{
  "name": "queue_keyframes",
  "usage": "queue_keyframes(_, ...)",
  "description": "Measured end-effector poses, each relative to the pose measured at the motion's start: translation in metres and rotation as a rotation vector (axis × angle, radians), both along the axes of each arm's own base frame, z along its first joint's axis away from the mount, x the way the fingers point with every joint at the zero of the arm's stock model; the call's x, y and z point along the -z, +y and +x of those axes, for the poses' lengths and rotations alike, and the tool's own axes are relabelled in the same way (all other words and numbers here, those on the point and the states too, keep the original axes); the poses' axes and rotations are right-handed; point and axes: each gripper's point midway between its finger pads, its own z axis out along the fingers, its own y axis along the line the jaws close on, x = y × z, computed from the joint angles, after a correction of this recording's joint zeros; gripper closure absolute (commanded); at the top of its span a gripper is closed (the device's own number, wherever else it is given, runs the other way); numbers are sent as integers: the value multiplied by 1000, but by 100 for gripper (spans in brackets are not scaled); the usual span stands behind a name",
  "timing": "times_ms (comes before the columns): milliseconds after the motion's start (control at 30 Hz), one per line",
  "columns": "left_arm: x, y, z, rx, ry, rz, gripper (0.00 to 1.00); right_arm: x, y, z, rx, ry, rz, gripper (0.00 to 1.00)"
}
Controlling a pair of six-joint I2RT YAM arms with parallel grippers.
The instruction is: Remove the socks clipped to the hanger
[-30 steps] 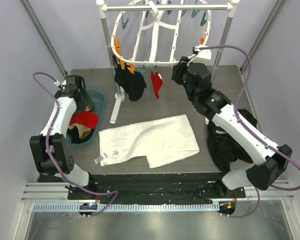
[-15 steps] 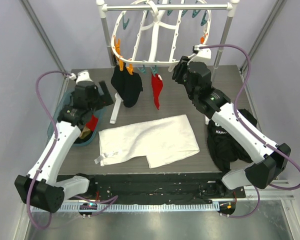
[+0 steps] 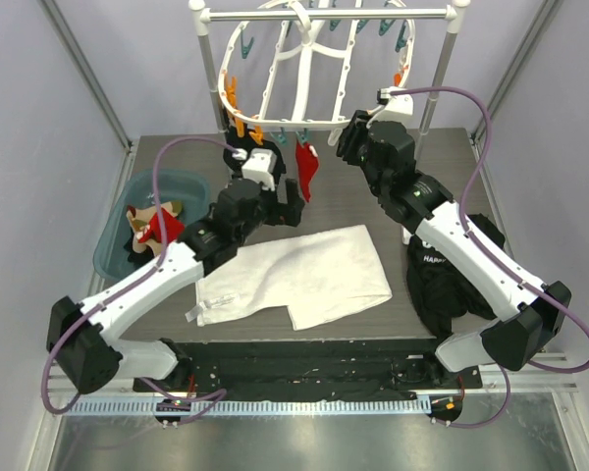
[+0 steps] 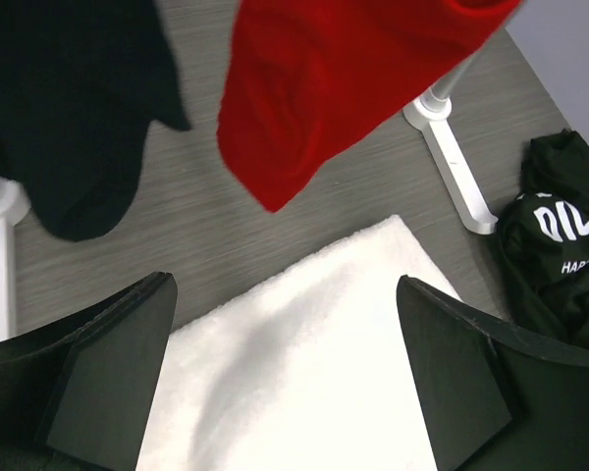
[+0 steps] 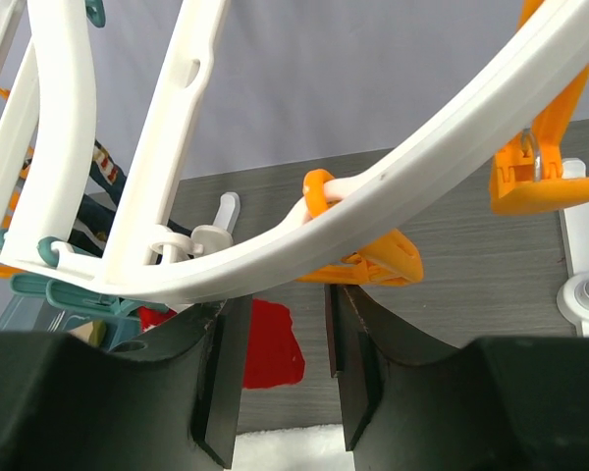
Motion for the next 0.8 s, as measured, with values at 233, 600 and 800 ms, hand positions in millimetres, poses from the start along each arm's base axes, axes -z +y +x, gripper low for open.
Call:
queue_keyframes(233,20,-48,22,17,-53,82,2,-1,4,-2,-26,1,15,56)
queue_keyframes(600,39,-52,61,-120,-115,153,49,-19,-2,-11,-32,-33,42,56)
queue_keyframes(800,31,-56,63,-114,-145,139,76,-18,-2,-11,-32,-30,45,56)
